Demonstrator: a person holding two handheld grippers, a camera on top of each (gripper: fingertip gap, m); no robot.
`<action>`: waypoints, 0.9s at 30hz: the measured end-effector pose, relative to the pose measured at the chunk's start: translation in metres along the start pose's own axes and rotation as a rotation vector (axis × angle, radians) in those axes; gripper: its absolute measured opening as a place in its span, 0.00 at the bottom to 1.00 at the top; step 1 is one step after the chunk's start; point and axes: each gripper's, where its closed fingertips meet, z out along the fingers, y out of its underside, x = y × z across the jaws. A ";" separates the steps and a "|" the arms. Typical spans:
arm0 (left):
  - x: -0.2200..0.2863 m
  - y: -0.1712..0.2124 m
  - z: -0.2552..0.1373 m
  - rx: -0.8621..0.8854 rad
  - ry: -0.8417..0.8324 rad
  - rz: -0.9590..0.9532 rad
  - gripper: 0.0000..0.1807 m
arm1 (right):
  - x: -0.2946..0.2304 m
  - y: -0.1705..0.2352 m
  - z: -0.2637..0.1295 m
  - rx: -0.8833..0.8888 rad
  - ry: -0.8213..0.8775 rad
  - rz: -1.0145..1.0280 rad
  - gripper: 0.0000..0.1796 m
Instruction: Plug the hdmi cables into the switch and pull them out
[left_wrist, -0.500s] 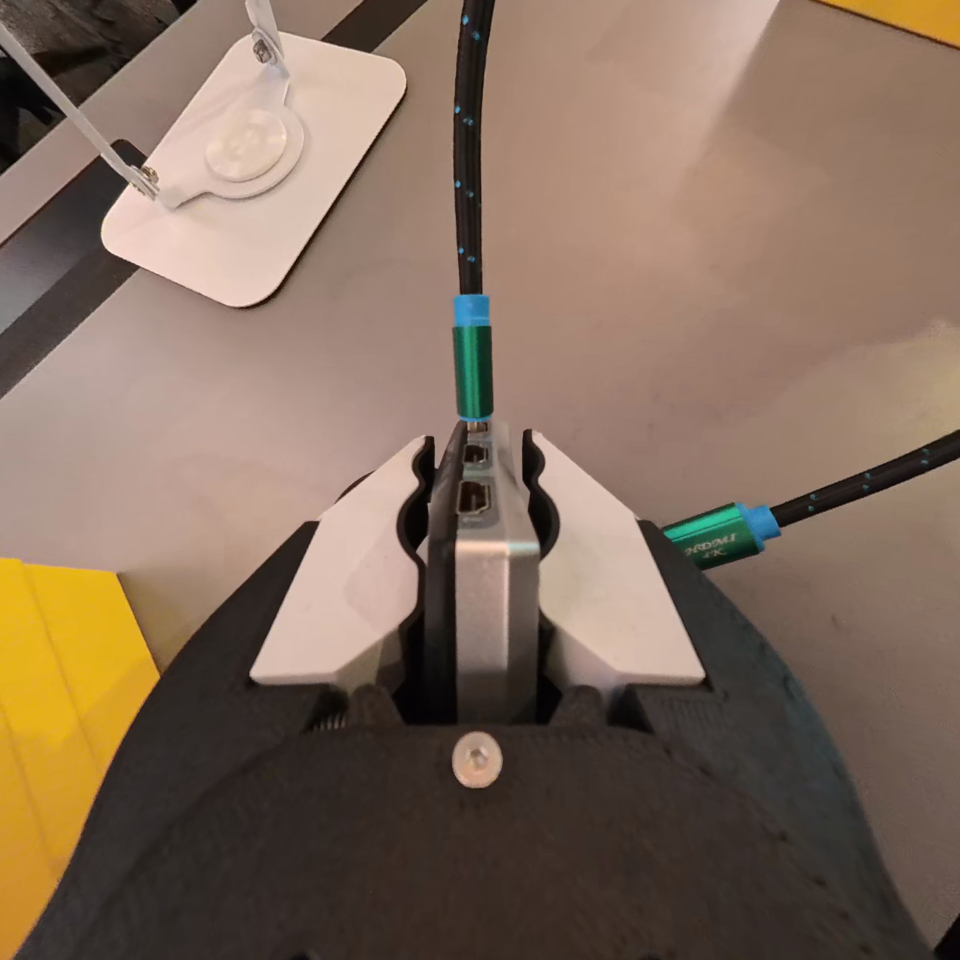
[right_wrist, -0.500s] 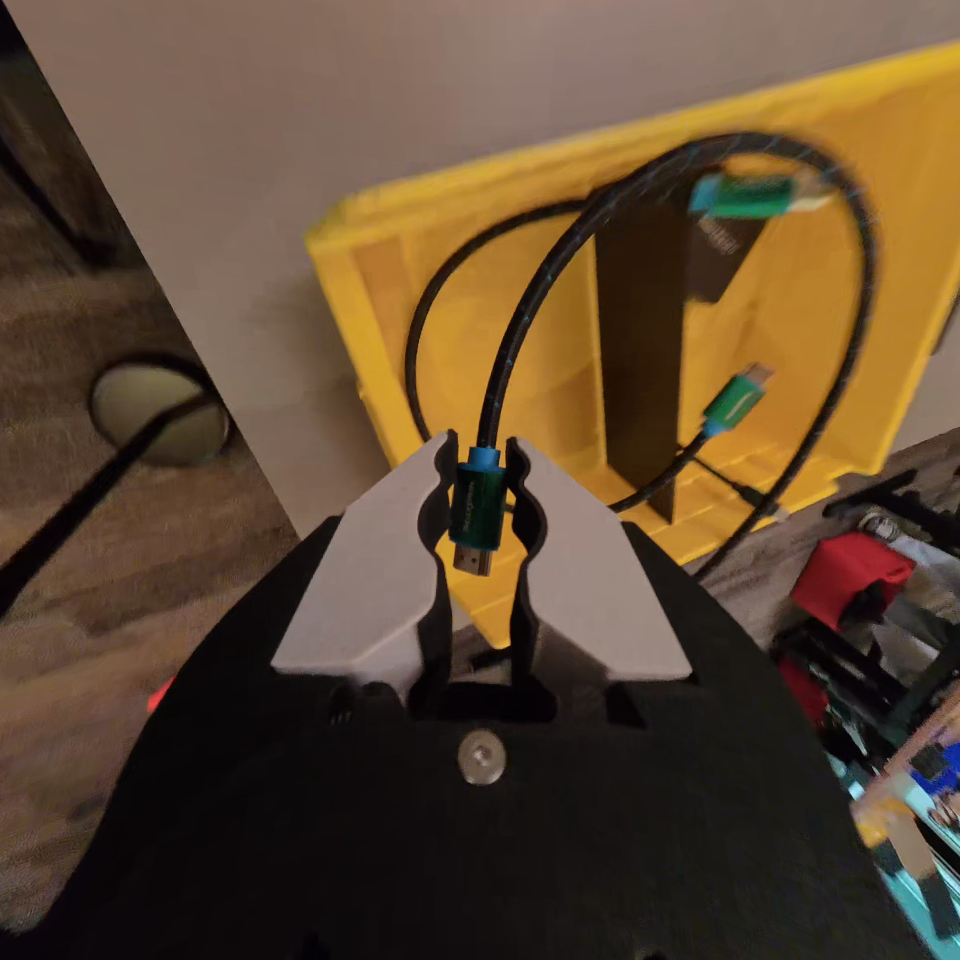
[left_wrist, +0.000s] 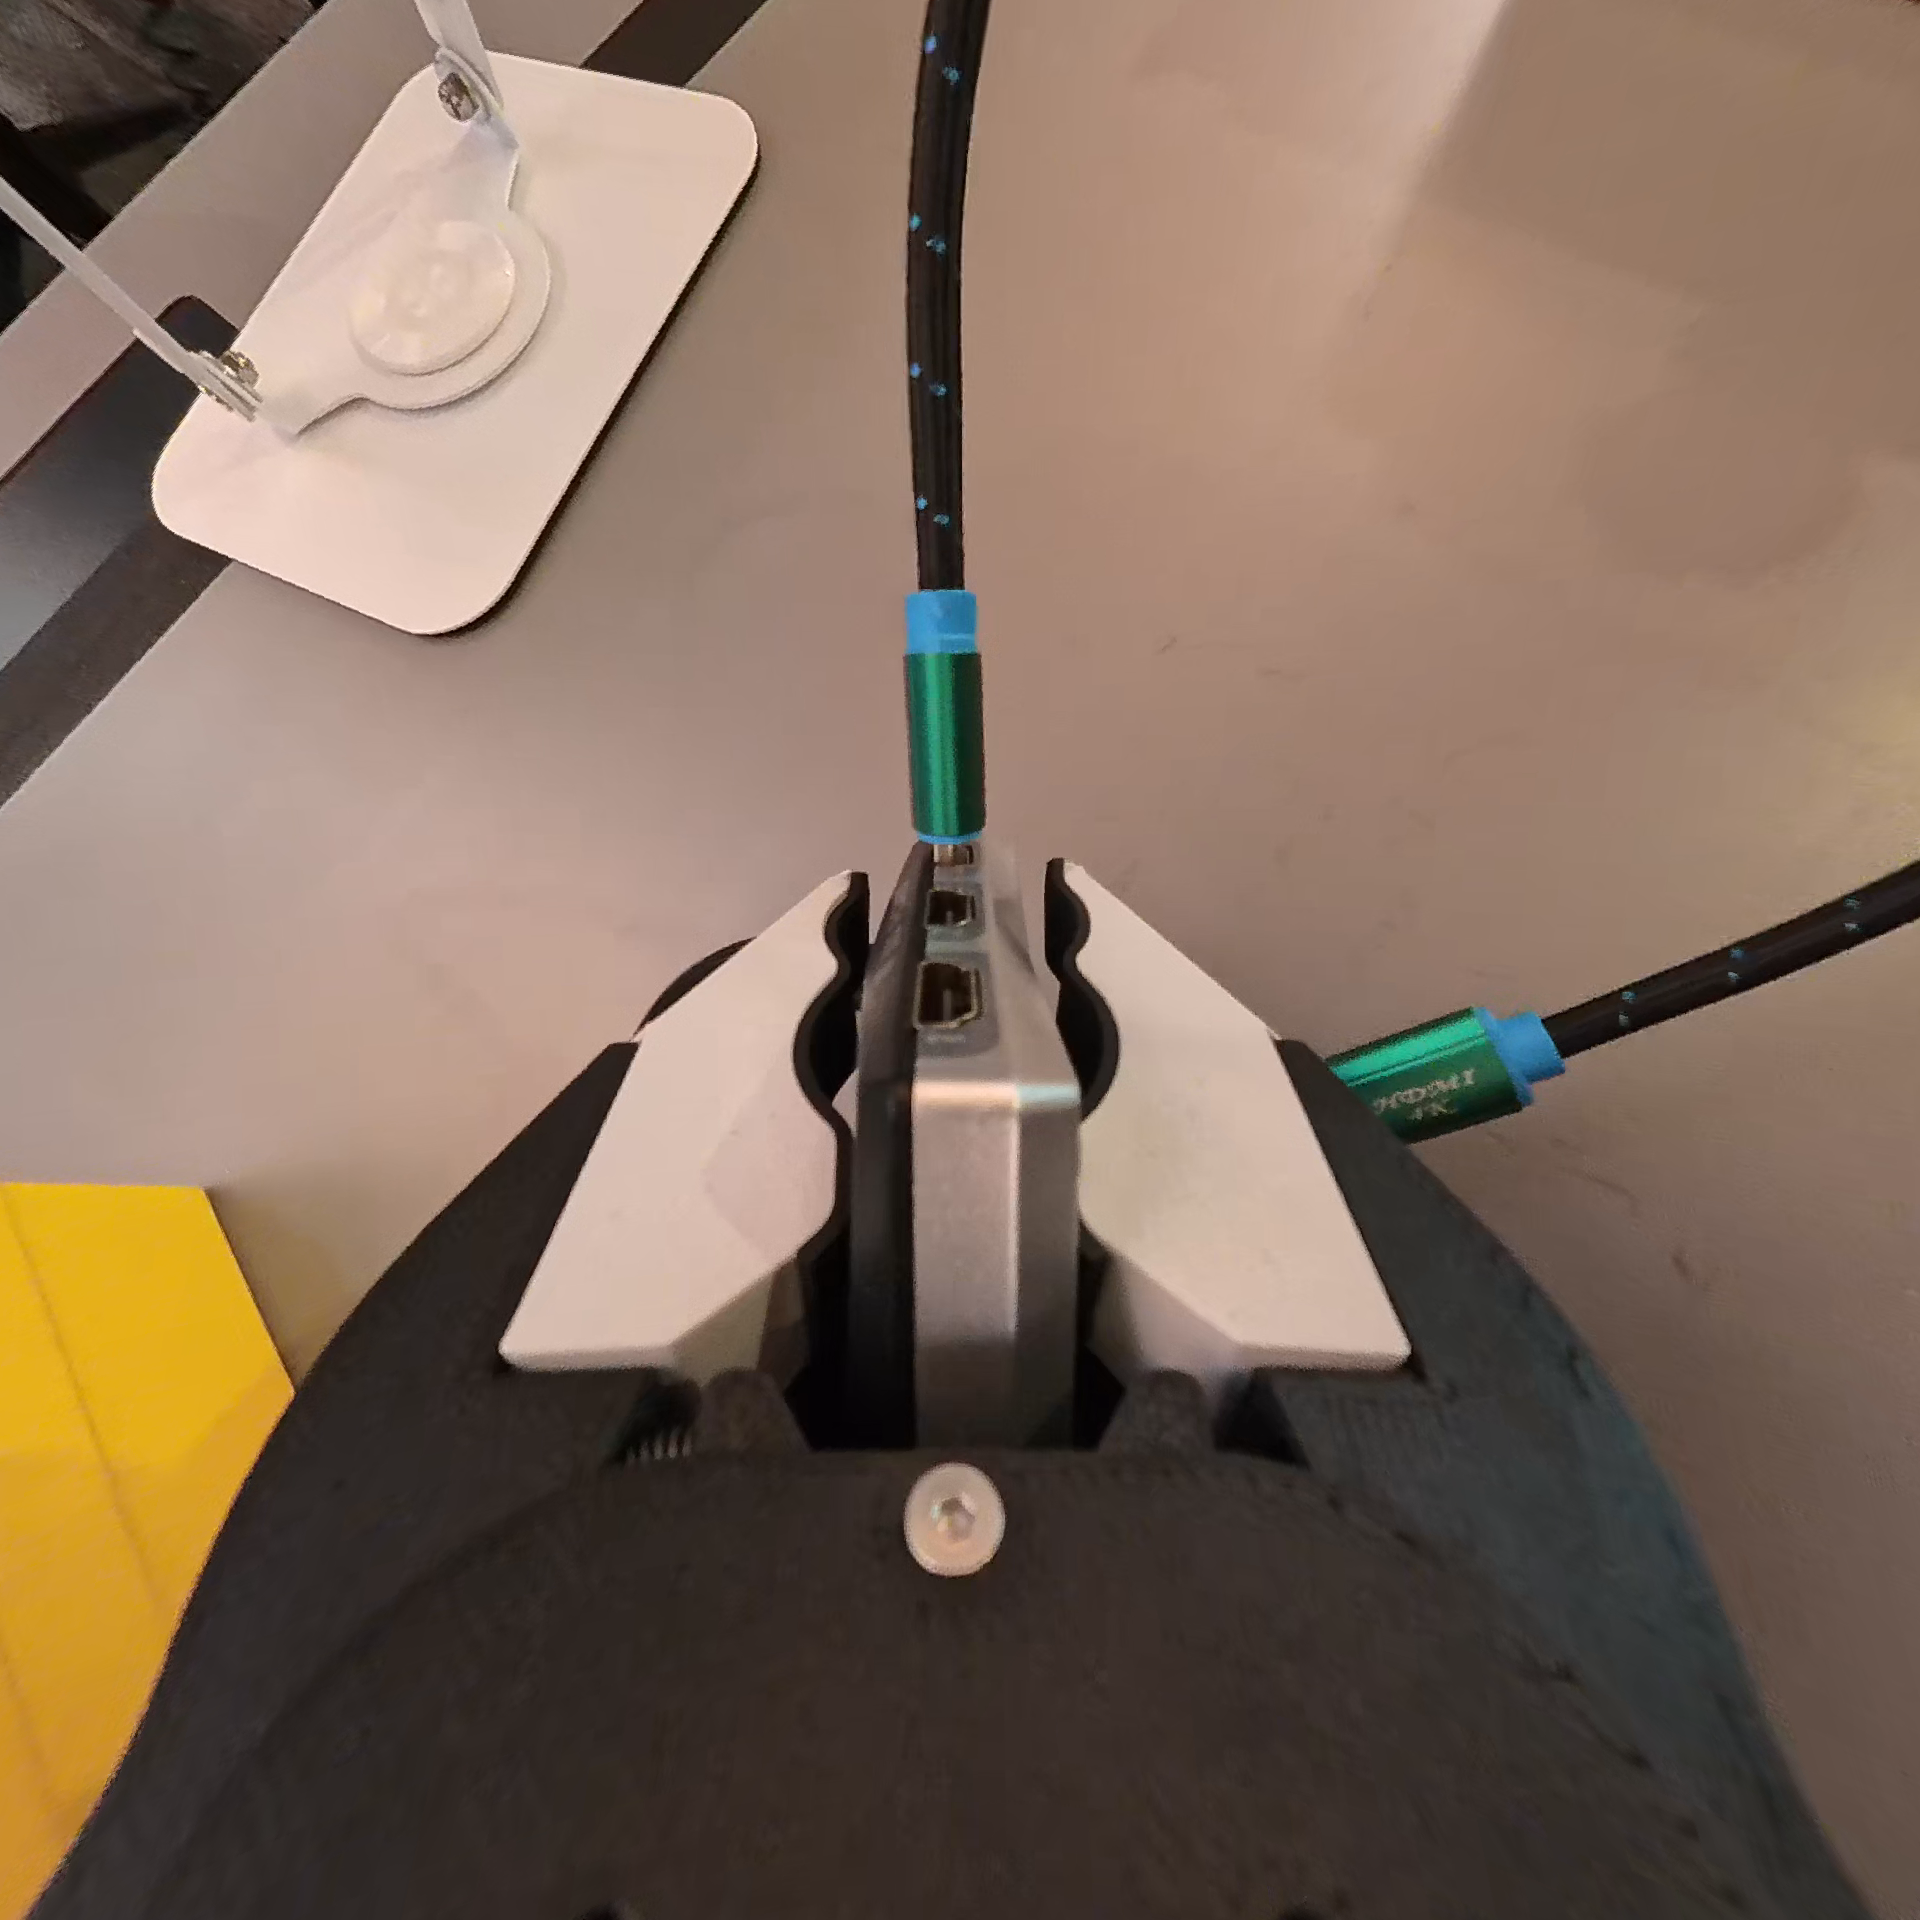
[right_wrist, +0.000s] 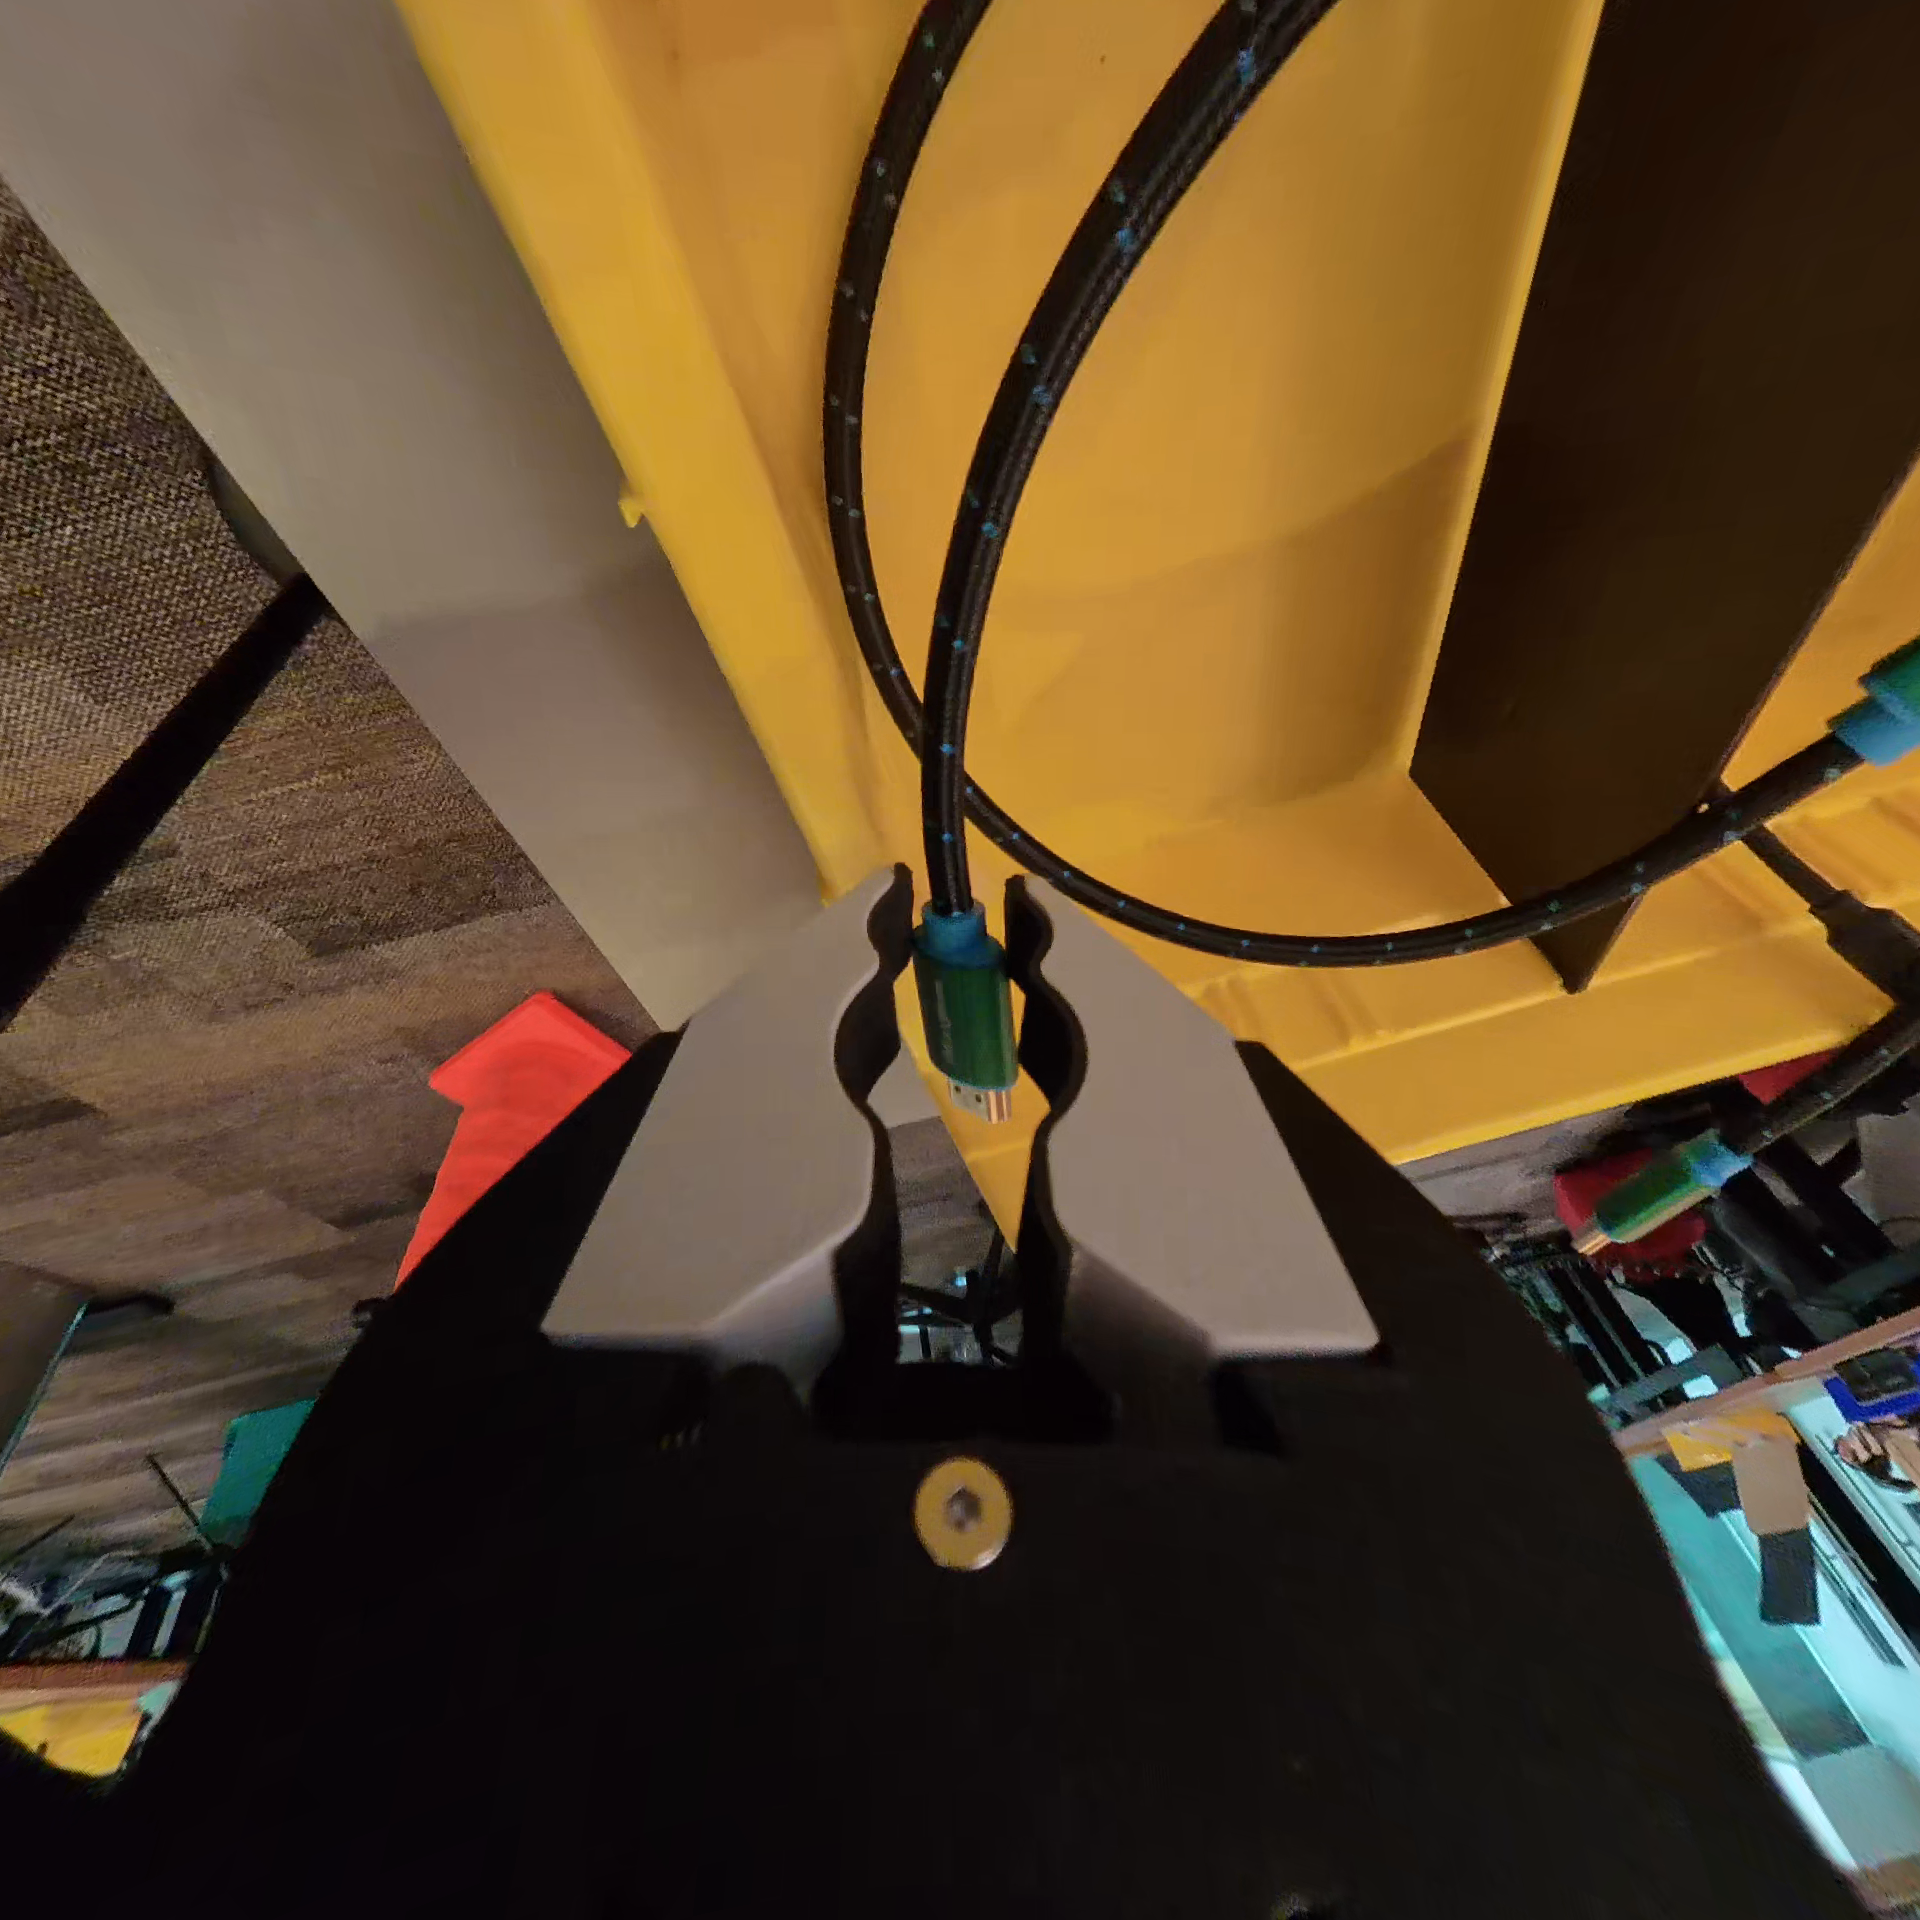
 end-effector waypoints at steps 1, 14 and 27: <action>0.000 0.000 0.000 -0.001 0.000 0.002 0.18 | 0.002 0.000 -0.001 -0.012 0.009 -0.003 0.08; -0.001 0.003 -0.001 0.012 0.005 0.004 0.18 | 0.096 -0.003 -0.046 0.258 0.250 0.316 0.21; -0.001 0.006 -0.001 -0.004 -0.002 0.007 0.18 | 0.198 0.005 0.004 0.129 0.441 0.262 0.03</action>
